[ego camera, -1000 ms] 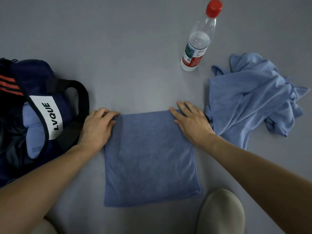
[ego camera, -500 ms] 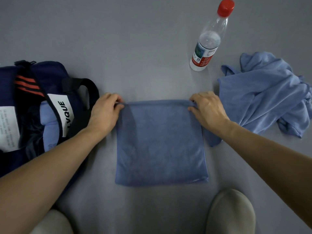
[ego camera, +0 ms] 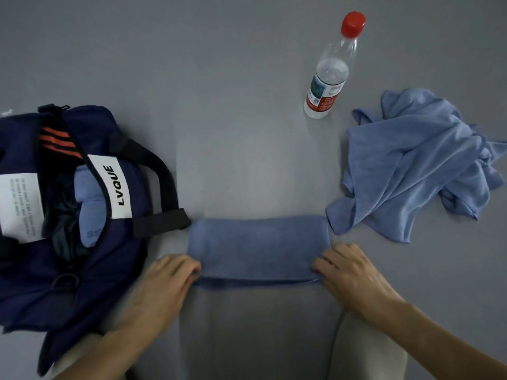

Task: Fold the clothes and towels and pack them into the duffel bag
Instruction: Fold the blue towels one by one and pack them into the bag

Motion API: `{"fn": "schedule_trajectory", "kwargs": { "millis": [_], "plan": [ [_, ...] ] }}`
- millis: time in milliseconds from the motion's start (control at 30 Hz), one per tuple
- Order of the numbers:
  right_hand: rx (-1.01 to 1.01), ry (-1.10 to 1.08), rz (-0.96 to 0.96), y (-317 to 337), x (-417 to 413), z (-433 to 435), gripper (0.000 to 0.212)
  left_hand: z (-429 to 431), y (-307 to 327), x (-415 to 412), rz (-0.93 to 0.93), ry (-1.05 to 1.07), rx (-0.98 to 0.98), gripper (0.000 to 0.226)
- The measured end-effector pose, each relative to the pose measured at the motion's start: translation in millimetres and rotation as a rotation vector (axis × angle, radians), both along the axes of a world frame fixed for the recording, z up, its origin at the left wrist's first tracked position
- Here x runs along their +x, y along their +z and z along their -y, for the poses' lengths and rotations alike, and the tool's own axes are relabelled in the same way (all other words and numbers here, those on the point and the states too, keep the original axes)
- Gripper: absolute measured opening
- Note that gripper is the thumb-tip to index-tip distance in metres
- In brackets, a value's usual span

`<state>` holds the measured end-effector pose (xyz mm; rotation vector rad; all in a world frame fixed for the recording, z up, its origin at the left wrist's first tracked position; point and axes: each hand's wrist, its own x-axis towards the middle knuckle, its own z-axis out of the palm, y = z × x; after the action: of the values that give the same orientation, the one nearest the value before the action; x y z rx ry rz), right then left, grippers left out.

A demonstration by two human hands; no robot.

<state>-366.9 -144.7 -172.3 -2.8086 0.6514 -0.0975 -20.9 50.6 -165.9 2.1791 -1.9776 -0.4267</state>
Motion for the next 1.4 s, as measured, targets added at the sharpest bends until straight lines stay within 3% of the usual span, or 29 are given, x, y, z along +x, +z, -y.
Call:
{"fn": "schedule_trajectory", "kwargs": {
  "millis": [67, 133, 200, 300, 400, 500, 733, 933, 1100, 1267, 1400],
  "plan": [
    [0.032, 0.021, -0.081, -13.0, -6.6, -10.3, 0.018, -8.3, -7.0, -7.2, 0.037, -0.072, 0.085, 0.042],
    [0.063, 0.028, -0.112, -15.8, -5.7, -11.6, 0.01, -6.4, -7.0, -18.3, 0.063, -0.063, 0.147, 0.04],
    [0.094, 0.016, -0.065, -9.8, 3.4, -6.3, 0.023, 4.9, -4.4, -33.4, 0.048, 0.029, 0.136, 0.037],
    [0.06, 0.006, 0.039, -7.2, 27.3, 1.8, 0.034, 29.7, -9.9, -60.3, 0.004, 0.255, 0.162, 0.055],
    [0.037, 0.023, -0.116, -28.5, 45.5, 2.7, 0.062, 52.0, -31.0, -86.0, -0.031, 0.39, 0.247, 0.069],
    [0.064, 0.039, -0.225, -49.5, 47.5, -0.4, 0.072, 66.5, -51.5, -93.8, 0.033, 0.436, 0.298, 0.073],
    [0.032, 0.047, -0.204, -58.6, 46.8, 21.3, 0.068, 106.1, -59.1, -59.3, 0.094, 0.371, 0.289, 0.072],
    [0.026, 0.033, -0.216, -53.6, 53.6, 50.9, 0.065, 109.4, -53.8, -9.9, 0.136, 0.159, 0.248, 0.068],
    [0.067, -0.264, 0.054, -43.5, 50.8, 65.9, 0.042, 121.9, -36.2, 7.2, 0.063, 0.043, 0.021, 0.041],
    [0.205, -0.384, 0.011, -31.4, 49.4, 79.7, 0.033, 135.8, -22.4, 17.5, -0.016, 0.025, 0.107, 0.01],
    [0.315, -0.471, -0.047, -25.4, 52.1, 85.9, 0.021, 147.6, -13.2, 24.1, -0.062, 0.033, 0.161, 0.015]
  ]
}}
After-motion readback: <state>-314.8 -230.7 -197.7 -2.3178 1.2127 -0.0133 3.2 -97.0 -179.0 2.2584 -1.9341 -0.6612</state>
